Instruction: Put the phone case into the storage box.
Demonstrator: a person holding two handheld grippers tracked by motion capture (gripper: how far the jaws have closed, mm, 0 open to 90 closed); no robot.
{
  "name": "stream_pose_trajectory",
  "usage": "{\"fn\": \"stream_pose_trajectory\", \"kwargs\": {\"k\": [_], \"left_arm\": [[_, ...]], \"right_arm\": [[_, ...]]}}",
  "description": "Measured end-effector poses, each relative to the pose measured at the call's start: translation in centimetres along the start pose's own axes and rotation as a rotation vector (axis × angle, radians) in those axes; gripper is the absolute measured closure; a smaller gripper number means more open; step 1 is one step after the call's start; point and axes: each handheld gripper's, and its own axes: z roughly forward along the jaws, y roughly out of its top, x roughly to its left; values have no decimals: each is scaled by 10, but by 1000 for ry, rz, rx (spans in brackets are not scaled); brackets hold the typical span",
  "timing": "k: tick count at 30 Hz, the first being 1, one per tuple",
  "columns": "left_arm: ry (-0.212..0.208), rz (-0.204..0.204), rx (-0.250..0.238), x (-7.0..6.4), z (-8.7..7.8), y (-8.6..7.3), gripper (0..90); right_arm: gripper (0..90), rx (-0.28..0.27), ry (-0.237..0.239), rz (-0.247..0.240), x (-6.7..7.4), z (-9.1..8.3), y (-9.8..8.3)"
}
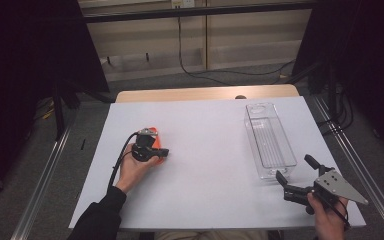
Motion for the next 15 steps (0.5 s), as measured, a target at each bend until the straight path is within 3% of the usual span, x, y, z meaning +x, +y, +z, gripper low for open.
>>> {"fn": "stream_pose_trajectory", "kwargs": {"k": [15], "left_arm": [[-25,-15,4,-1,-7,-11,900]], "right_arm": [[0,1,-1,11,0,1,0]]}}
